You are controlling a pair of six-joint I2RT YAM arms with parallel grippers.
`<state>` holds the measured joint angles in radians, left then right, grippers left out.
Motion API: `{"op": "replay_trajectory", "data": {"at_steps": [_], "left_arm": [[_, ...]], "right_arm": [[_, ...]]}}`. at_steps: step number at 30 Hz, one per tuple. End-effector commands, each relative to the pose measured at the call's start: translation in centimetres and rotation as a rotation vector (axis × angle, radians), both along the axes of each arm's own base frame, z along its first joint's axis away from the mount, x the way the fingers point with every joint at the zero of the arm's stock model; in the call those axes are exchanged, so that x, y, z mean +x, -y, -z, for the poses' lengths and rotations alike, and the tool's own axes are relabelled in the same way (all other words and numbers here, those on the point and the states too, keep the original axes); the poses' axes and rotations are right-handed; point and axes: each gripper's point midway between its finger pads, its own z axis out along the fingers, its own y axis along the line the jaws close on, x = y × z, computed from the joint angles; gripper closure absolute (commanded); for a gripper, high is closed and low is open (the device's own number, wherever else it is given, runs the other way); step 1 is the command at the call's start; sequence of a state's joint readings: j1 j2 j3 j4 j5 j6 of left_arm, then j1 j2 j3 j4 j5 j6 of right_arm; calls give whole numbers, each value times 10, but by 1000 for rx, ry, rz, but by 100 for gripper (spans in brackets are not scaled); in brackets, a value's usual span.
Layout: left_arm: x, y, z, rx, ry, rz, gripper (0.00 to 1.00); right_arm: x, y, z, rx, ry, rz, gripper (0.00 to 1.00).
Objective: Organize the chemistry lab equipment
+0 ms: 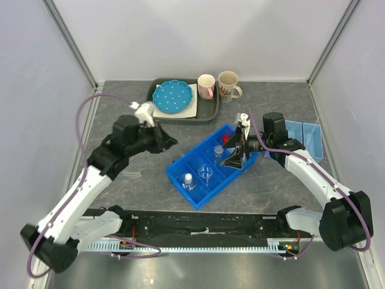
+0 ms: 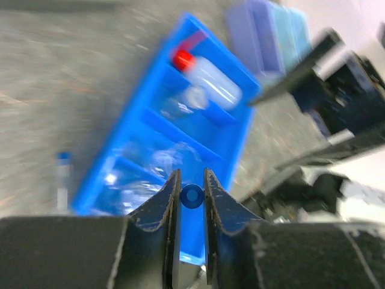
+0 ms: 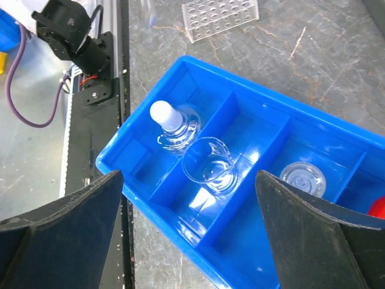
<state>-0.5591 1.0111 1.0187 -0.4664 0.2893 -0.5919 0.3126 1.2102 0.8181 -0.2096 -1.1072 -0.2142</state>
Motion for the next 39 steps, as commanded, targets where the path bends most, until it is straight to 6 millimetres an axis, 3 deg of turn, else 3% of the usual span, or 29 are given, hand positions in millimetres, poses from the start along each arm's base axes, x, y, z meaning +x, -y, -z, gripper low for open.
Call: {"op": "replay_trajectory", "data": {"at_steps": [1,6,9,11,16,20,30,39], "left_arm": [[21,-103,16,284,93,-370,91],[33,-178,25,519,144,-617,92],[44,-192,33,549,152,-692,92],[56,-191,32,515,172,-723,92],[80,-208,69,536,134,-833,92],[98,-216,75,478,171,-918,92],[114,-238,109,566,110,-943,91],[124,-237,118,551,97,-930,91]], "right_arm": [[10,4,-16,-4,111,8,2],[12,6,-14,-14,117,17,2],[12,6,-13,-18,113,16,2],[13,7,-13,-21,119,19,2],[13,8,-12,-26,128,23,2],[13,8,-13,-26,132,23,2],[12,9,-14,-26,138,19,2],[13,9,-12,-30,132,19,2]]}}
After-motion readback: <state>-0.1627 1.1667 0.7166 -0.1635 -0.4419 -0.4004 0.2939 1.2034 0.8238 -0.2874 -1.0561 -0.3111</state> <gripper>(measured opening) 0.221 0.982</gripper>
